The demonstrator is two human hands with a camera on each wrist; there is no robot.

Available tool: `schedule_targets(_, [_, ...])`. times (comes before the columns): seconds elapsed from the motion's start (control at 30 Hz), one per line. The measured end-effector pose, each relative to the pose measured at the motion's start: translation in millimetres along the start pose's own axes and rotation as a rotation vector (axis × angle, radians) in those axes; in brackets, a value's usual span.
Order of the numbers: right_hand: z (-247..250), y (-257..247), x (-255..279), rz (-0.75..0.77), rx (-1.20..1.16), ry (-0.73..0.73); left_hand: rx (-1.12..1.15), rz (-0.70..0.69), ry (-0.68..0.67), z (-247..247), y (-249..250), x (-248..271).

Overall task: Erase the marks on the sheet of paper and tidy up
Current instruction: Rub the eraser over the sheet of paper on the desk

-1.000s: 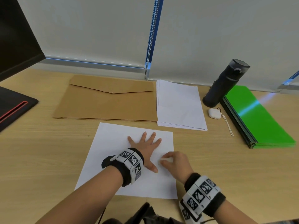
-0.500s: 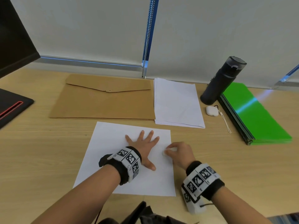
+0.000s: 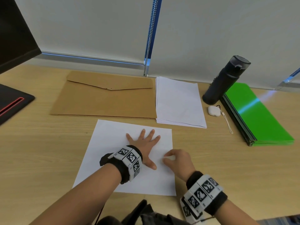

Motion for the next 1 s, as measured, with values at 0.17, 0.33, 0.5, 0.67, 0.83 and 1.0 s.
schedule_targets(0.17, [14, -1, -12, -0.047, -0.051, -0.003, -0.003, -0.002, 0.001, 0, 0, 0])
schedule_targets(0.33, [6, 1, -1, -0.018, -0.033, -0.009, -0.003, -0.006, -0.002, 1, -1, 1])
schedule_targets(0.5, [18, 0, -16, -0.089, -0.058, -0.034, -0.031, -0.004, -0.022, 0, -1, -1])
schedule_targets(0.67, [10, 7, -14, -0.023, -0.036, 0.062, 0.034, 0.011, -0.002, -1, 3, 0])
schedule_targets(0.83, [14, 6, 2, 0.074, 0.164, -0.136, 0.055, 0.044, 0.022, -2, 14, 0])
schedule_targets(1.0, [23, -11, -23, 0.086, 0.213, -0.150, 0.025, 0.051, 0.004, -1, 15, -1])
Point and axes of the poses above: each hand's wrist, its own x-axis away from the middle knuckle, its own z-axis out of the back of the hand, y = z × x, the point moved 2 cm from there along -x, towards the middle knuckle, and after that the axes turned 2 degrees about y, right-handed, at the moved point
